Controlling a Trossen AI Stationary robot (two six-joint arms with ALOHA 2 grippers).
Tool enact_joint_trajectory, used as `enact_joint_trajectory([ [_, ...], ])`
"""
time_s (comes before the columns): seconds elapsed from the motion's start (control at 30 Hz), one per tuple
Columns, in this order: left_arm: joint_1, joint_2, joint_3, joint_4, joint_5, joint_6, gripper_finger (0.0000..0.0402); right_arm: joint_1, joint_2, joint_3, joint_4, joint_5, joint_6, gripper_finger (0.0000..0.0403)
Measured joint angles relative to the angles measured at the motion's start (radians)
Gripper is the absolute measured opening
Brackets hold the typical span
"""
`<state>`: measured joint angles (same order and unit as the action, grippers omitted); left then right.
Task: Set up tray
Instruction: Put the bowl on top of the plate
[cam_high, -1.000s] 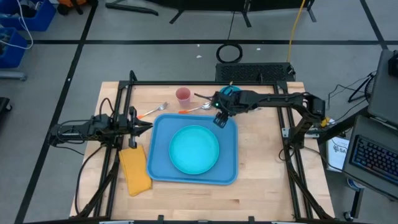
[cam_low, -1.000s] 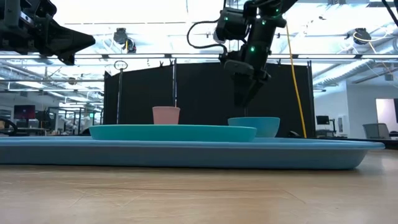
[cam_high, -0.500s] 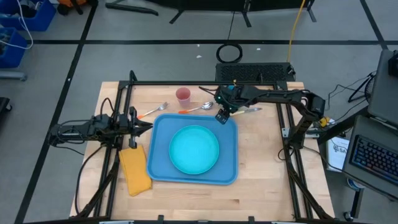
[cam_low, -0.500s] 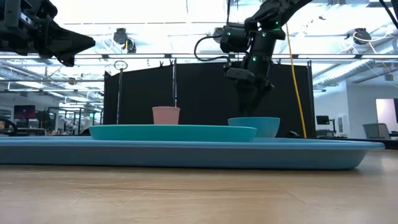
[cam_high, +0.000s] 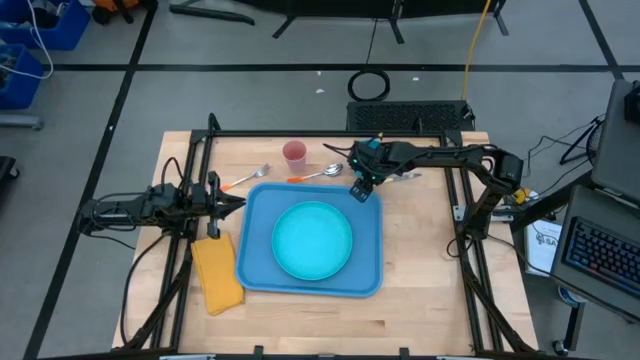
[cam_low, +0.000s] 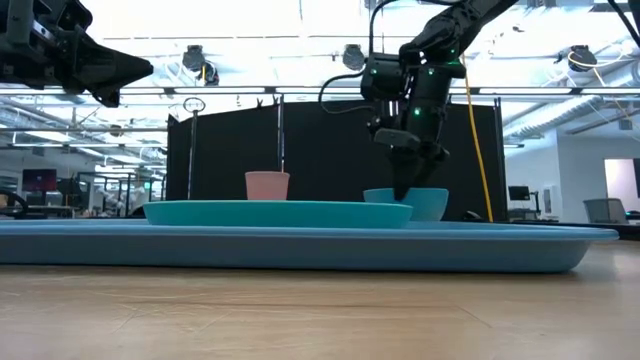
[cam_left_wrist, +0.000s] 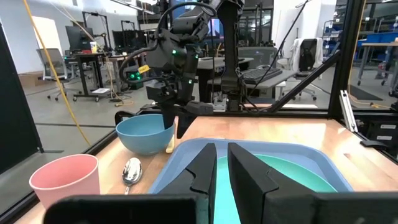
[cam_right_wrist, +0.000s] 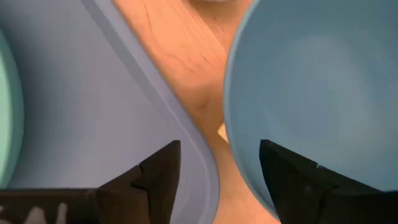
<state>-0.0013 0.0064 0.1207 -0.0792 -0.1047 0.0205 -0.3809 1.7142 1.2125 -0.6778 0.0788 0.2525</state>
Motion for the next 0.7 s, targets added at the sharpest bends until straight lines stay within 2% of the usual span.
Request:
enact_joint_trajectory([
  [0.13, 0.000, 0.000, 0.000, 0.000, 0.000, 0.000, 0.0047, 0.000, 0.000, 0.000, 0.017, 0.000, -0.003, 0.0158],
  [0.33, 0.000, 0.000, 0.000, -0.001, 0.000, 0.000, 0.0047, 0.000, 0.000, 0.000, 0.016, -0.001, -0.014, 0.0024],
  [0.37, 0.000, 0.000, 0.000, -0.001, 0.000, 0.000, 0.0047, 0.000, 0.000, 0.000, 0.017, 0.006, -0.015, 0.0013],
  [0.7, 0.000, 0.000, 0.000, -0.007, 0.001, 0.000, 0.0047, 0.026, -0.025, 0.000, 0.012, 0.121, -0.036, 0.0003],
])
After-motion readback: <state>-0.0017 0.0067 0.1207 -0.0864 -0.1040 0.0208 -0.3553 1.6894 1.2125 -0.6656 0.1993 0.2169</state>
